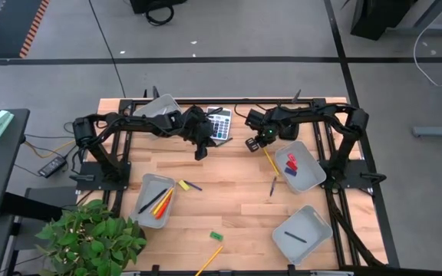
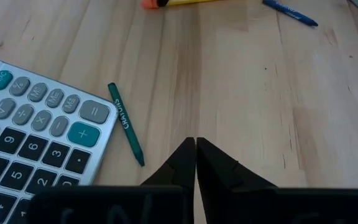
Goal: Sort crayons/erasers/pens/pencils in bins
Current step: Put the top yellow pencil into the top left gray bin
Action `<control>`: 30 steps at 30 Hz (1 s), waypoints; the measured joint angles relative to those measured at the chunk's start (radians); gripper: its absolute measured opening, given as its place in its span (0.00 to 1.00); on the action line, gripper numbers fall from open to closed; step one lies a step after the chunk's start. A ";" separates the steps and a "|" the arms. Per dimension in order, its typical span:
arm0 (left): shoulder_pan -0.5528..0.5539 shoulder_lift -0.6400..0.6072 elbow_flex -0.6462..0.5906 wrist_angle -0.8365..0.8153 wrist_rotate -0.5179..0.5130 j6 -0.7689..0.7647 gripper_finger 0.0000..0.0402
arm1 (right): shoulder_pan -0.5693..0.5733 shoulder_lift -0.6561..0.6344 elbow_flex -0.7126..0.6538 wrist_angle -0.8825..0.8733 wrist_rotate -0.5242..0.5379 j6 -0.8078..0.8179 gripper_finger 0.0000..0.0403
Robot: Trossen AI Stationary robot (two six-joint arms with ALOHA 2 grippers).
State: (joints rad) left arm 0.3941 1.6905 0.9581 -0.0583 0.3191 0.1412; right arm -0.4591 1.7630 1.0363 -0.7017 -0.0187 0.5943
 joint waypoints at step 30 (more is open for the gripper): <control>0.000 0.000 0.000 -0.053 -0.001 0.002 0.06 | 0.144 -0.002 0.387 -0.016 -0.049 -0.391 0.09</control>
State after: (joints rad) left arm 0.3943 1.6905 0.9581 -0.1117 0.3180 0.1429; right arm -0.3148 1.7611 1.4236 -0.7178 -0.0677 0.2037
